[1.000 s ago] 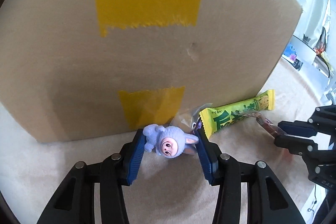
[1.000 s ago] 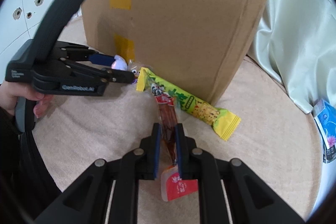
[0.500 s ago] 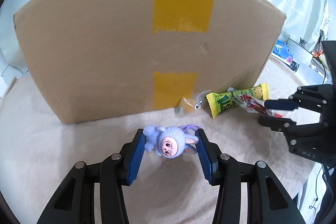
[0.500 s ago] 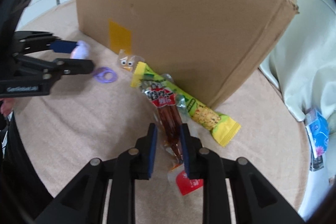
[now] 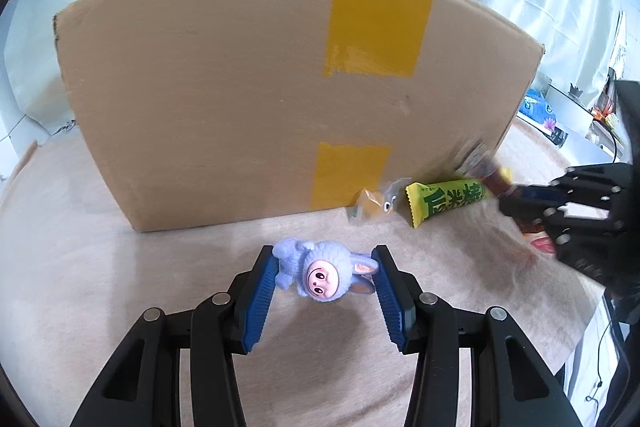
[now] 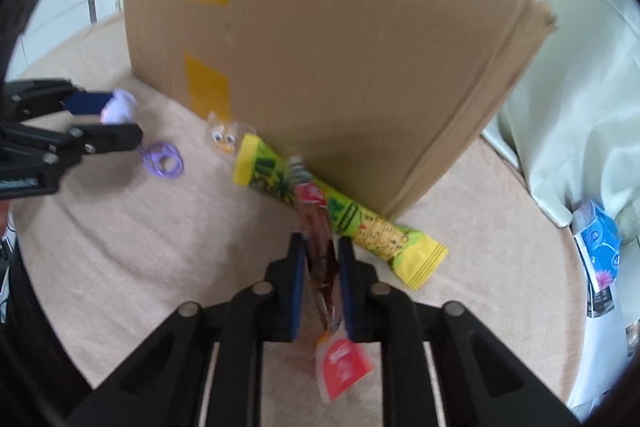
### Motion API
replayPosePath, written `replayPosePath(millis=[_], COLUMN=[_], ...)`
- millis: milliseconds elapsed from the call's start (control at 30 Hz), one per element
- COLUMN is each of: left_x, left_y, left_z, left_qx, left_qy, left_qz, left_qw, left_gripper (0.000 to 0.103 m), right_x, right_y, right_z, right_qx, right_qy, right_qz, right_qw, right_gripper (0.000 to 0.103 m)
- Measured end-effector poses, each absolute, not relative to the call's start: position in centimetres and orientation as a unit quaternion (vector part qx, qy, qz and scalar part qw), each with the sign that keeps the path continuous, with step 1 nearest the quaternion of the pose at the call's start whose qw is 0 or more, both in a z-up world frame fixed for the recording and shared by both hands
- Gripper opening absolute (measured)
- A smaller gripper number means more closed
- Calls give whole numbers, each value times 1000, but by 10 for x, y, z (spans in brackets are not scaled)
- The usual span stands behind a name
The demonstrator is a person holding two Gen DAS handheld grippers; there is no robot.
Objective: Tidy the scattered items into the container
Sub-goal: 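Lift the meat-stick packet and purple bunny over the cardboard box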
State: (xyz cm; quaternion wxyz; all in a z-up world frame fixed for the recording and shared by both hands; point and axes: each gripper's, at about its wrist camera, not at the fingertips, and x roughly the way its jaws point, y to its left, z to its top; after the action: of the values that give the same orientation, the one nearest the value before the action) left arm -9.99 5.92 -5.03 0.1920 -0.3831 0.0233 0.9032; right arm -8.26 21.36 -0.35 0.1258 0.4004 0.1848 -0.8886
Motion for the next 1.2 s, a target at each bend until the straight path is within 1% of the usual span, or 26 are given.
replayPosePath(millis=[233, 367, 500, 600, 833, 1033, 1200], left_x=[-83, -77, -76, -74, -69, -64, -63], left_y=[35, 14, 24, 18, 0, -11, -16], left_z=[-25, -18, -25, -28, -31, -37, -25], left_qx=[-351, -345, -348, -351, -352, -354, -345], left_qy=[23, 19, 17, 17, 16, 11, 18], left_qz=[918, 921, 921, 920, 920, 920, 923], left_qw=[183, 180, 174, 173, 170, 168, 168], left_gripper=[49, 49, 49, 49, 49, 49, 49], right_x=[-54, -62, -69, -72, -56, -54, -54], right_y=[204, 202, 197, 194, 184, 180, 176], right_z=[33, 26, 9, -1, 14, 5, 6], right_qx=[356, 354, 366, 375, 353, 363, 363], right_qy=[116, 98, 81, 80, 68, 69, 62], right_qz=[-911, -912, -908, -902, -912, -910, -911], right_qw=[172, 185, 189, 196, 199, 191, 187], right_gripper=[13, 13, 13, 13, 13, 13, 13])
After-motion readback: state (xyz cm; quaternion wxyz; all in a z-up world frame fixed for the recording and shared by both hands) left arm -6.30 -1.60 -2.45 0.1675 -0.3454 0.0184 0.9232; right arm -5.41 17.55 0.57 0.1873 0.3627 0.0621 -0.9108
